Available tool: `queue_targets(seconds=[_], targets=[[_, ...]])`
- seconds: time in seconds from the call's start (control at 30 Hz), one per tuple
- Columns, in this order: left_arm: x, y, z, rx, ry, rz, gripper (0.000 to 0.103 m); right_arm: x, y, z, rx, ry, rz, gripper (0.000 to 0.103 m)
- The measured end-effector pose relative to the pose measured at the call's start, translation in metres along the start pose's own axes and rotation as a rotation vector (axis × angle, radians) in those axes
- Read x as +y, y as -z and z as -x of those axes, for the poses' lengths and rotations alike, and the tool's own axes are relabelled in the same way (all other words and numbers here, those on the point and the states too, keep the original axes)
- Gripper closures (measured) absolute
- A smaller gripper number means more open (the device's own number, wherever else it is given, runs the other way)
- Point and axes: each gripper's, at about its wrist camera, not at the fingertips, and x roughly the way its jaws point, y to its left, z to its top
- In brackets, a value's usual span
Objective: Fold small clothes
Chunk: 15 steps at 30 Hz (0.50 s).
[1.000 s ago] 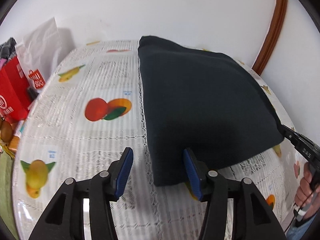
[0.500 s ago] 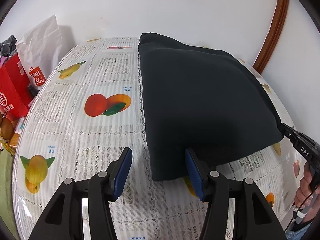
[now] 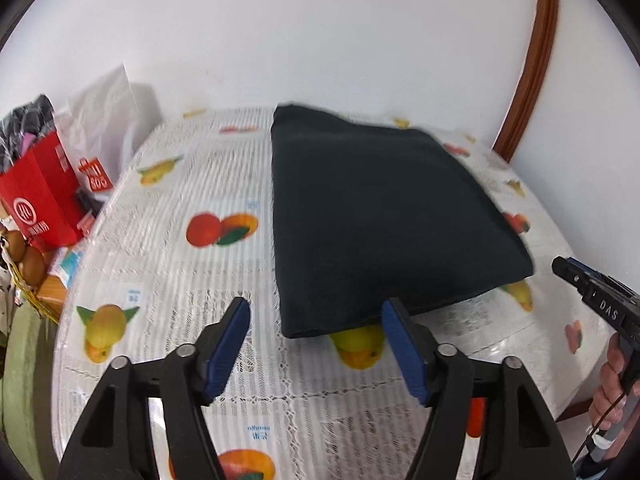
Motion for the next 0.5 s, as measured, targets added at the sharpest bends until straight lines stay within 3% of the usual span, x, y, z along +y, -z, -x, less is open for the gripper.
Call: queue_targets(seconds=[0.1,0.33,0.4,0.5], targets=[[-0.008,-0.001,0.022,-0.039,0.000,-0.020,0.028,-0.002,0.000,0.031,-0.046,0.006,-0.006,0.051],[-0.021,0.002,0.079,-0.121,-0.006,-0.039,0.020,0.000,0.003,0.092,-0.110,0.011,-0.011,0.042],[-0.022,0.004,0.095,-0.145,-0.033,-0.034,0.015,0.000,0.006,0.109,-0.127,0.018,-0.012,0.022],[-0.022,0.009,0.112,-0.168,-0.038,-0.021,0.012,-0.001,0.013,0.129,-0.177,0.022,-0.022,0.010]])
